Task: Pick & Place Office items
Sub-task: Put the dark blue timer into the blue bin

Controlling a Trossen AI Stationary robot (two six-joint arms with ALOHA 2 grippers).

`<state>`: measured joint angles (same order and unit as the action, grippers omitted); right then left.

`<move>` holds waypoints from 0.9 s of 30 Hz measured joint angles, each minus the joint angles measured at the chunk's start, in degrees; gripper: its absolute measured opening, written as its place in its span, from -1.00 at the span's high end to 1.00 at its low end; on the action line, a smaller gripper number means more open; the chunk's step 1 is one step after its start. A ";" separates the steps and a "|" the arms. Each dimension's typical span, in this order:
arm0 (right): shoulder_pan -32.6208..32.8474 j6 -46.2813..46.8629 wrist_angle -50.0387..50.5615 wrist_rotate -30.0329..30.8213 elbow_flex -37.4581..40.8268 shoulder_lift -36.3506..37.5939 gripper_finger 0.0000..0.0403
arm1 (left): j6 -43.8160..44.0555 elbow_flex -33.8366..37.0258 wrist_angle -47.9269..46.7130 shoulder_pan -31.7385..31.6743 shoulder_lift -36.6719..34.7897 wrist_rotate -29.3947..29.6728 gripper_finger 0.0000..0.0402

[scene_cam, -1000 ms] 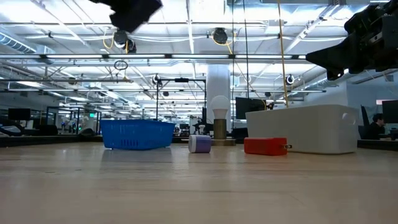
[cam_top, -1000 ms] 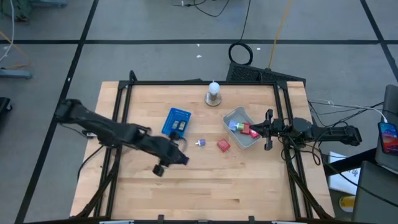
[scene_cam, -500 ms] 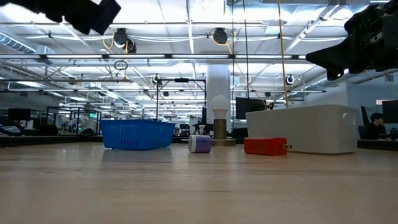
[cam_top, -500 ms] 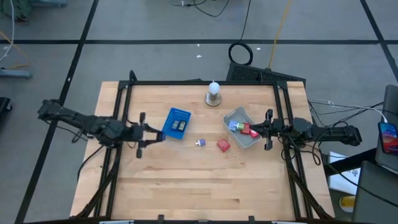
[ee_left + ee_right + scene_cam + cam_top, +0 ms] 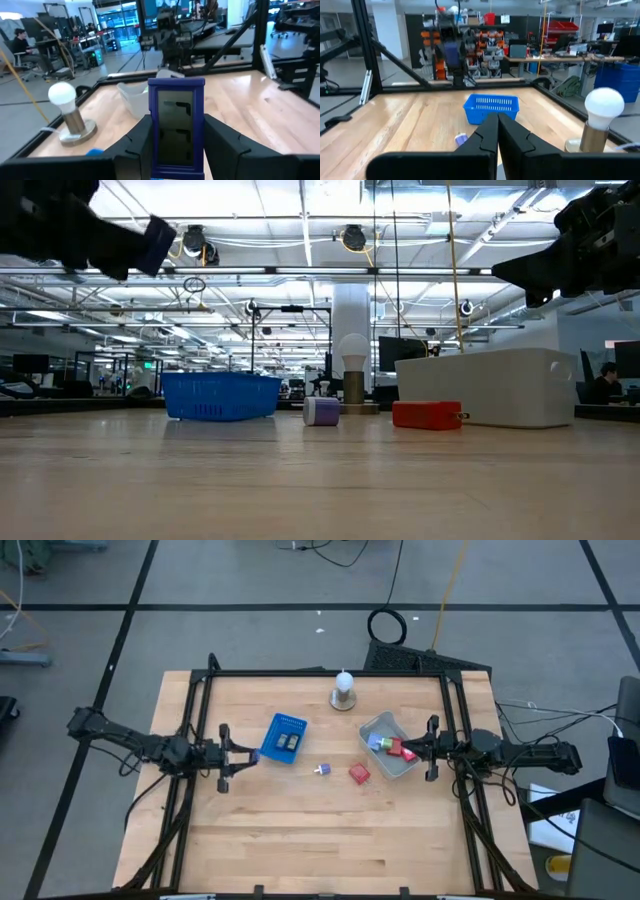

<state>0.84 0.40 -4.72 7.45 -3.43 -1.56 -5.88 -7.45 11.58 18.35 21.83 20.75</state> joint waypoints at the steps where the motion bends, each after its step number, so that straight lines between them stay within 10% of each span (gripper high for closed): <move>1: 0.00 -0.11 -0.62 0.02 0.34 -0.02 1.00 | 0.04 1.10 0.78 0.00 -0.25 0.36 0.34; 27: 0.00 -0.47 -1.08 0.02 0.82 -0.02 1.00 | 4.55 5.61 5.57 -0.51 -0.47 7.43 0.34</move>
<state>0.84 -0.07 -5.80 7.46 -2.61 -1.58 -1.33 -1.84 17.15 17.84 21.36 28.18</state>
